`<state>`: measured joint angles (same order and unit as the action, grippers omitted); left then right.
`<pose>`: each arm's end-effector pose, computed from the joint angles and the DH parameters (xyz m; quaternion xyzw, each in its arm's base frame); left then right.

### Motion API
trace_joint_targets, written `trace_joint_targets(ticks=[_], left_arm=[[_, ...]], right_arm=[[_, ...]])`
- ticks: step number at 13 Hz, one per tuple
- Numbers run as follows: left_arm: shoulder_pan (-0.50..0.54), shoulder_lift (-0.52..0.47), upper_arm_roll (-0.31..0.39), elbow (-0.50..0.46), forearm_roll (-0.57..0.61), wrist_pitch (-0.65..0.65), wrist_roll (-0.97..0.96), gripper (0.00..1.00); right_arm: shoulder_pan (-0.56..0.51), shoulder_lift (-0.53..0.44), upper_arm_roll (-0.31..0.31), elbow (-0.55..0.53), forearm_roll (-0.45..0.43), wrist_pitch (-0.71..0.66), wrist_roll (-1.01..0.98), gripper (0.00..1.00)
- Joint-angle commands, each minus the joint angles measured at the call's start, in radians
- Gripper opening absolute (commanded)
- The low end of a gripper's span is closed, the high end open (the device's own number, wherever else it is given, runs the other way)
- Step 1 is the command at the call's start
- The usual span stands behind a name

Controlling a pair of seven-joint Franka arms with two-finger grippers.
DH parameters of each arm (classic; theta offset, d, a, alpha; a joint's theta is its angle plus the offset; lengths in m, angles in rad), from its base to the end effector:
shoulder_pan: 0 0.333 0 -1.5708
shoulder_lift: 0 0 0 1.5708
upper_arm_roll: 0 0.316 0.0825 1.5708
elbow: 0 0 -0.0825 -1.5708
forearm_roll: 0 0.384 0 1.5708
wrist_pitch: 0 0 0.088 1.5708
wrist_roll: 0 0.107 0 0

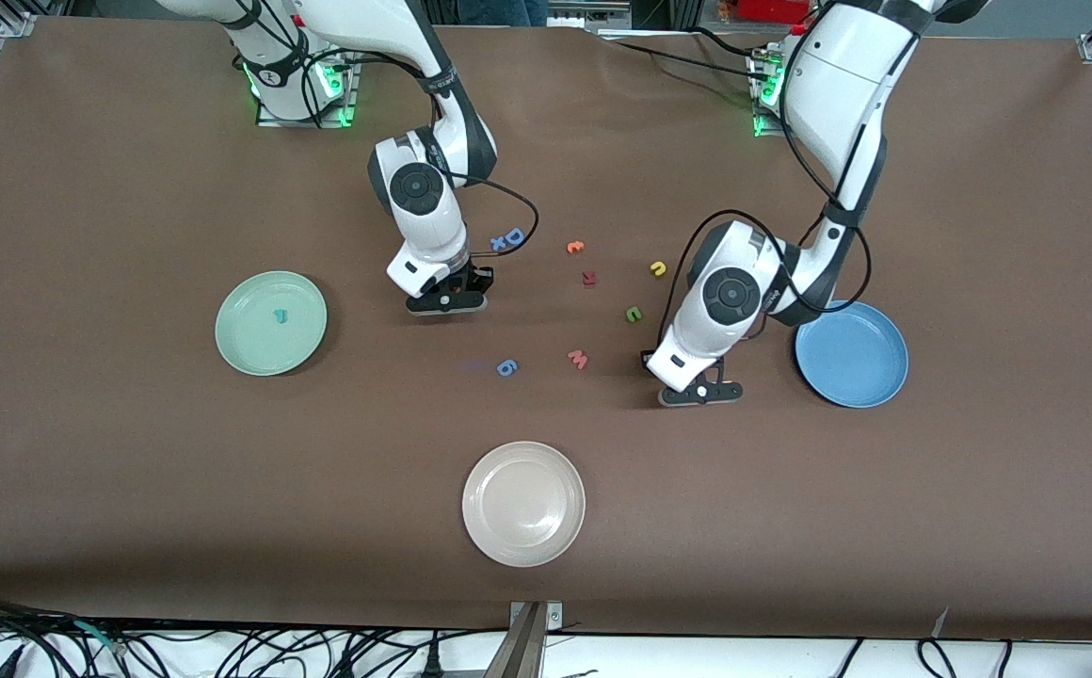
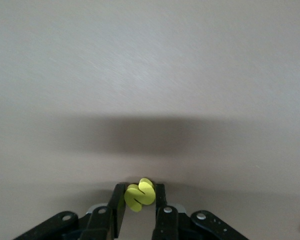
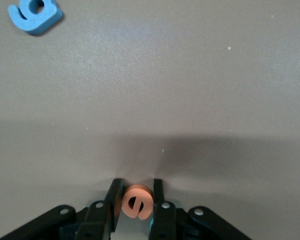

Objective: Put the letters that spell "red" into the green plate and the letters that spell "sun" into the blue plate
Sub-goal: 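Grasp the orange e while the left gripper lifts the yellow 2, then carry the orange e and yellow 2 to their plates with both grippers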

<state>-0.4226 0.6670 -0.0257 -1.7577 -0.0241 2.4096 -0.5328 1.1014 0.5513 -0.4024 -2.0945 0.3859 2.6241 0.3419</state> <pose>0.5964 -0.2855 0.1868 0.9984 0.0539 -0.0141 0.0105 0.4526 0.3674 0.1771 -0.9989 -0.0407 -0.0237 0.0079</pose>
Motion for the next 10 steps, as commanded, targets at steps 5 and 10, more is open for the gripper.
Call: trace_joint_targets(ticks=[5,10], left_arm=[[0.195,-0.063,0.003,0.152,0.041,-0.407,0.273,0.23],[0.369,-0.049,0.004,0.135,0.088,-0.517,0.581,0.23]], right_arm=[[0.008,-0.023,-0.048,0.007,0.019,-0.056,-0.02,0.16],[0.009,-0.111,-0.255,0.004,0.019,-0.269,-0.272,0.16]])
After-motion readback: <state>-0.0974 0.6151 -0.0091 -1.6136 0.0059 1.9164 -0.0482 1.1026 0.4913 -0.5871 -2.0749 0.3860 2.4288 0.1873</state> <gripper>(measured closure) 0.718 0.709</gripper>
